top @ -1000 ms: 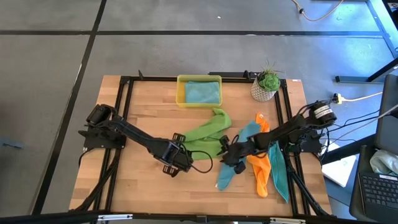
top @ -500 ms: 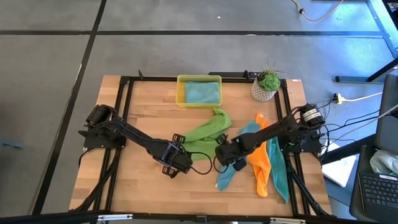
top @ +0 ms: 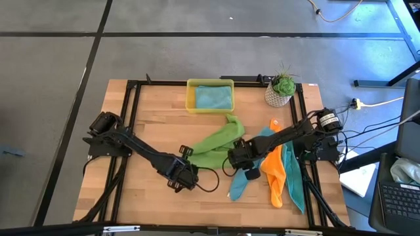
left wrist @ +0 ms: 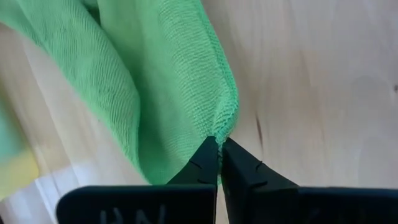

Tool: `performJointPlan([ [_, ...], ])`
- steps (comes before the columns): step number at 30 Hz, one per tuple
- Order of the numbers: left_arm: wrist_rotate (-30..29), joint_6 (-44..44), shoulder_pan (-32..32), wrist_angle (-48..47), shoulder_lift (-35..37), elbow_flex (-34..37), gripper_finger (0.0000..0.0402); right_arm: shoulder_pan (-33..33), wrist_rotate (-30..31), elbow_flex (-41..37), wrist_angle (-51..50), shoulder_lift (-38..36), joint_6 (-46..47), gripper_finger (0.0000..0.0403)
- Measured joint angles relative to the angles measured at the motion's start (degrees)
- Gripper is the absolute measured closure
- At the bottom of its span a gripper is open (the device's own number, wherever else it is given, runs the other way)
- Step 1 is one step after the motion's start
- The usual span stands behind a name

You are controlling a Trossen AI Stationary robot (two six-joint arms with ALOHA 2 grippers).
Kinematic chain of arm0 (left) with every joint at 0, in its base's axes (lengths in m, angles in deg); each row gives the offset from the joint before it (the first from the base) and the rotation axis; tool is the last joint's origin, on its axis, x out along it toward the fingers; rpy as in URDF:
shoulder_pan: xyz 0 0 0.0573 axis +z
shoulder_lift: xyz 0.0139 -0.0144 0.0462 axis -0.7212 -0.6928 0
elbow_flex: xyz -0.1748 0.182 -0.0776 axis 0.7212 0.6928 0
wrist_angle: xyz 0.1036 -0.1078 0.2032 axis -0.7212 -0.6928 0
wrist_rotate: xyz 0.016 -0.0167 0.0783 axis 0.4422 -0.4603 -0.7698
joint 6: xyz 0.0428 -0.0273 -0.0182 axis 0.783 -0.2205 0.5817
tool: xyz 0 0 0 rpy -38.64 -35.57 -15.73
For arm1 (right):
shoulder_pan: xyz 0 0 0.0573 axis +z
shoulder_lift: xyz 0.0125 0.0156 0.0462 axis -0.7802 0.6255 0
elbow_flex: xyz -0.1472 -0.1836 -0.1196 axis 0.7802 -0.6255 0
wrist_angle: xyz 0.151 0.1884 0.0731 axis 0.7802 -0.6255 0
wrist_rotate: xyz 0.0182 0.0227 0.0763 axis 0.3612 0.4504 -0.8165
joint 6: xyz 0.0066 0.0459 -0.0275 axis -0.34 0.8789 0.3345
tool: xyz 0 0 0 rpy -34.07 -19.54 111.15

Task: Fold microfiber towels
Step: Fold the green cloth

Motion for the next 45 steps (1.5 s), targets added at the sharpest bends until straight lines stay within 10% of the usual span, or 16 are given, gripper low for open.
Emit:
performJointPlan([
  [6,-1.0,-1.6,0.0,-1.6,0.0,1.2,0.0401,1.3,0.6,1.1,-1.9,0.1,0.1,0.0389],
  [14,-6.2,-12.0,-0.8,-11.1,0.4,1.2,0.0401,4.3,5.3,12.7,-15.8,0.3,4.3,0.0393],
  [24,-18.2,-41.7,-5.7,-37.0,7.0,0.5,0.0401,11.8,58.3,35.6,-35.8,0.2,10.8,0.0396],
  [45,-32.6,-60.1,-27.9,-36.9,18.4,-6.2,0.0401,17.2,75.2,51.5,-39.7,0.2,7.1,0.0396],
])
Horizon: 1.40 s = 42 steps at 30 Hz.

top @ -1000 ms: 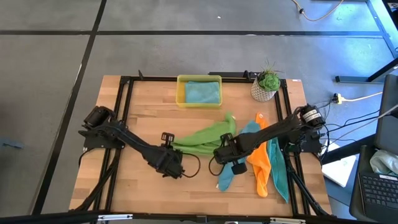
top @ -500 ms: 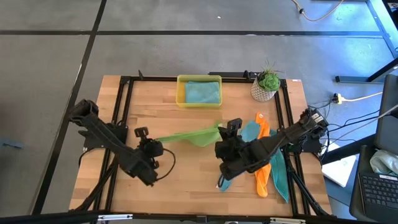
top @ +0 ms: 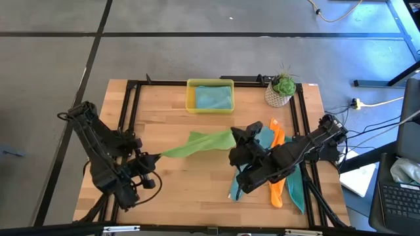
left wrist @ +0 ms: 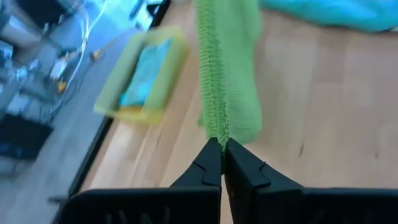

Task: Fold microfiber towels
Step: Fold the green cloth

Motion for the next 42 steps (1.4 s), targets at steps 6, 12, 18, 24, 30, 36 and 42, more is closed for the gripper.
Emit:
performJointPlan([
  [6,-4.4,5.3,-3.1,0.1,-0.1,-6.9,0.0401,2.9,-2.0,6.5,0.0,-0.1,0.1,0.0396],
  [12,-9.4,10.6,-5.5,0.2,-0.1,-13.9,0.0401,3.5,-11.7,10.7,0.1,-0.1,1.0,0.0396],
  [18,-9.8,11.6,-9.8,0.8,-0.1,-20.5,0.0401,6.0,-15.7,15.2,0.2,-0.1,1.7,0.0396],
  [24,-16.8,13.0,-15.3,1.6,-0.1,-24.9,0.0401,8.4,-21.2,19.7,2.7,-0.1,1.9,0.0396],
  [30,-19.0,12.9,-12.4,0.4,-0.2,-20.3,0.0401,3.1,-22.2,14.4,1.2,-0.2,4.8,0.0396],
  [36,-12.5,11.4,-3.1,0.3,0.4,-7.9,0.0401,-8.4,-20.4,2.2,3.6,-0.1,2.0,0.0396],
  [42,-7.6,10.0,5.3,0.3,2.3,5.2,0.0401,-20.7,-20.6,-12.3,12.4,-0.1,-2.4,0.0396],
])
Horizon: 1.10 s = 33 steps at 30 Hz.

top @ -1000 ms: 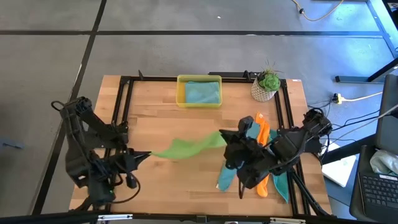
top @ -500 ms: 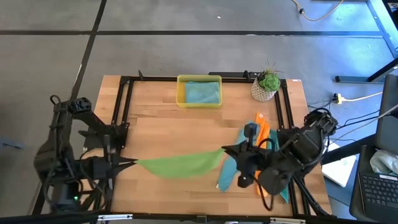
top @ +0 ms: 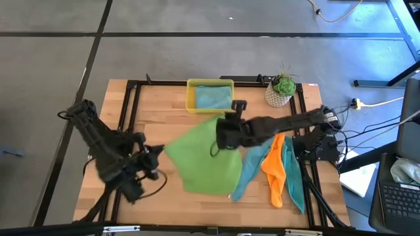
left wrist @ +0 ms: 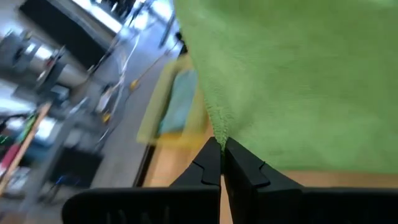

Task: Fold microfiber towels
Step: Fold the green cloth

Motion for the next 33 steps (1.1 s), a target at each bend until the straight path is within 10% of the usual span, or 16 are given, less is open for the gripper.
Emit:
performJointPlan([
  [12,10.0,-5.3,8.5,0.0,1.7,14.5,0.0401,-10.3,-12.1,-18.3,41.2,0.0,-22.5,0.0396],
  [24,6.4,-10.9,9.1,0.0,1.7,20.3,0.0401,-15.2,-11.6,-20.8,45.1,-0.4,-27.8,0.0396],
  [33,9.5,-6.2,4.7,0.0,1.7,8.6,0.0401,-8.9,-15.0,-20.8,45.3,-10.1,-30.2,0.0396],
])
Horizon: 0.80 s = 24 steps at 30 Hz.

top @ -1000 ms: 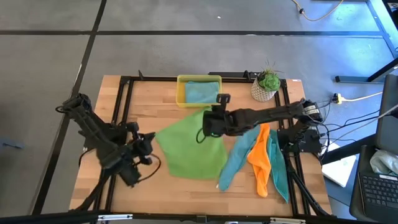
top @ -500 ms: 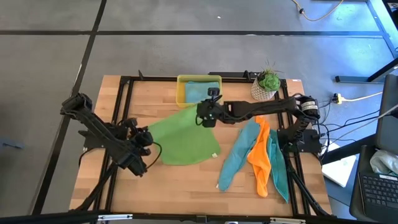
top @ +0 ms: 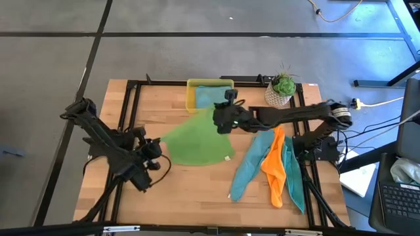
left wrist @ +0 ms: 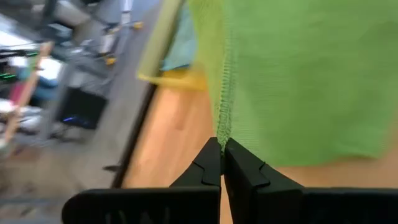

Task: Fold microfiber towels
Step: Fold the green cloth

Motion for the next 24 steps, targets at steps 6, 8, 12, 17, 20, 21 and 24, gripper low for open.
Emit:
performJointPlan([
  [6,1.7,-1.4,-9.4,1.0,0.0,-10.7,0.0401,10.3,-13.7,0.0,-2.7,-7.6,5.5,0.0396],
  [8,-0.1,0.5,-13.5,3.3,0.0,-13.8,0.0402,14.0,-13.9,0.1,-2.8,-8.9,7.3,0.0396],
  [12,-8.3,7.1,-20.9,11.3,-0.1,-17.5,0.0402,21.4,-13.6,0.1,-3.8,-8.5,6.5,0.0396],
  [17,-14.6,20.1,-26.4,24.5,-0.1,-19.3,0.0402,27.4,-10.6,3.1,-2.4,-6.5,8.8,0.0396],
  [20,-16.1,27.0,-28.1,30.0,-0.1,-20.4,0.0401,28.6,-8.6,7.6,-2.1,-6.4,9.1,0.0396],
  [21,-16.7,28.2,-28.5,30.2,-0.1,-20.8,0.0401,28.7,-7.9,9.1,-1.9,-6.4,9.1,0.0396],
  [24,-20.2,27.8,-28.8,27.6,-0.1,-21.4,0.0402,27.0,-7.2,12.4,-3.4,-6.5,9.1,0.0396],
])
